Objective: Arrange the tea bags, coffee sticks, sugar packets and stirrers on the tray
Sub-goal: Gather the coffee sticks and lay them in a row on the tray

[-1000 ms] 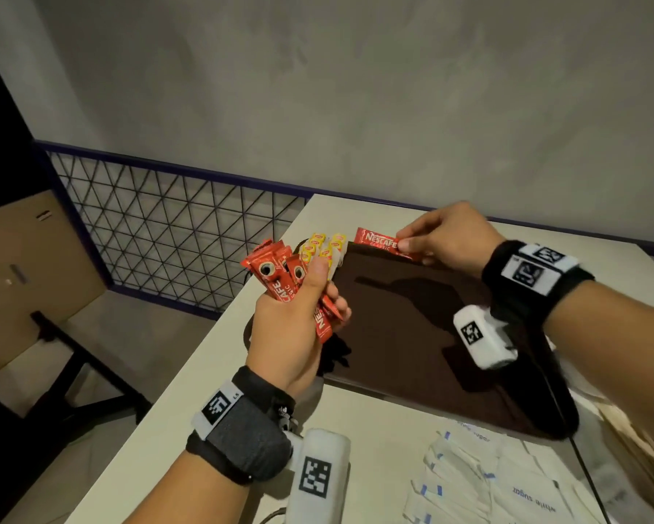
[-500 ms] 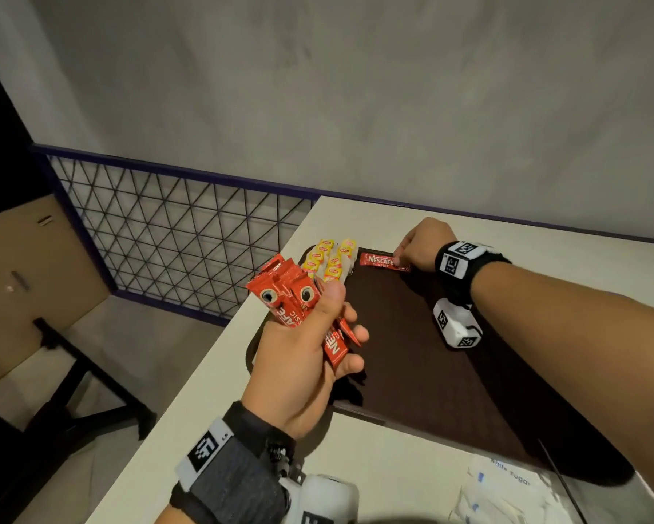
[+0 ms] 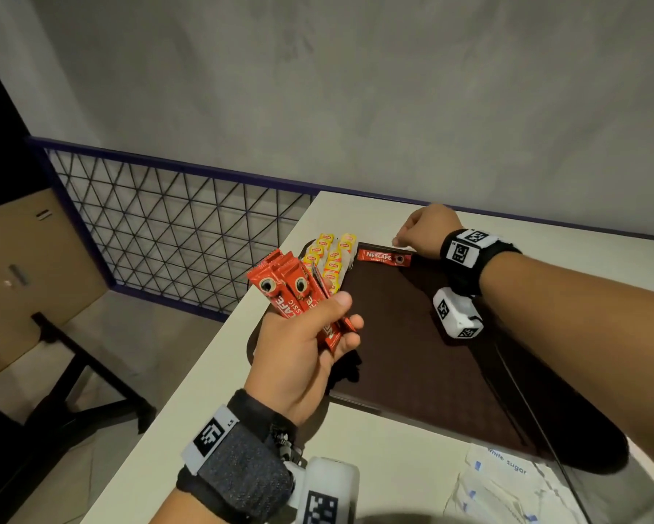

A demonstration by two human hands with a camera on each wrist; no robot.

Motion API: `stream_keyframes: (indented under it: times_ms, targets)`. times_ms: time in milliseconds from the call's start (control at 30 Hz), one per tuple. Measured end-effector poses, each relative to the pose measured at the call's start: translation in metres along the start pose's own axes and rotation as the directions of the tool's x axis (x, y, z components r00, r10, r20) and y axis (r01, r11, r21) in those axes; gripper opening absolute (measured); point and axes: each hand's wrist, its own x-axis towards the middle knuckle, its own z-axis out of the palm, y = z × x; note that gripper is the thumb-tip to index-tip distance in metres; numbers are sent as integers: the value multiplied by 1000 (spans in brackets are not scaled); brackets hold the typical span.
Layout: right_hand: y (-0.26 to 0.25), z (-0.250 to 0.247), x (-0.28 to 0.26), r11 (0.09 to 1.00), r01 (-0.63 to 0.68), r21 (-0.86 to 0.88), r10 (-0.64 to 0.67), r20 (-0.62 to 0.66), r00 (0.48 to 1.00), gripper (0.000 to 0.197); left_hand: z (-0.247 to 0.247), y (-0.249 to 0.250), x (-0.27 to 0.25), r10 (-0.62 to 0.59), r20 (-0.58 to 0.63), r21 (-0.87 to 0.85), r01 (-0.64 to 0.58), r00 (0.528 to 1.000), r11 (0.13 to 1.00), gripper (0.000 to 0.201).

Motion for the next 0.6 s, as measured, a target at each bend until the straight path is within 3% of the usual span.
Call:
stream_keyframes:
  times_ms: [100,233,300,400,500,600]
  targets:
    - [-16,-21,-25,973,56,222,-51,-29,998,15,0,0,-1,-15,6,19,15,1000,1000,17]
    - [-48,-51,-82,861,157,483,-233,101,967,6,1,2,-4,-42,62,19,41,997,999,26]
    - [-59,-61,-110,825,224,518,-347,152,926,10,3,5,-6,-41,98,73,34,994,997,28]
    - [-62,-69,-140,827,255,501,-411,229,883,19,3,6,-8,-13,153,138,-8,988,990,26]
    - [-58,-72,-152,842,283,459,-412,207,887,13,3,5,-9,6,182,155,-35,983,987,23]
    - [-51,-77,-154,816,235,528,-390,202,898,14,4,3,-7,33,143,83,-45,989,996,18]
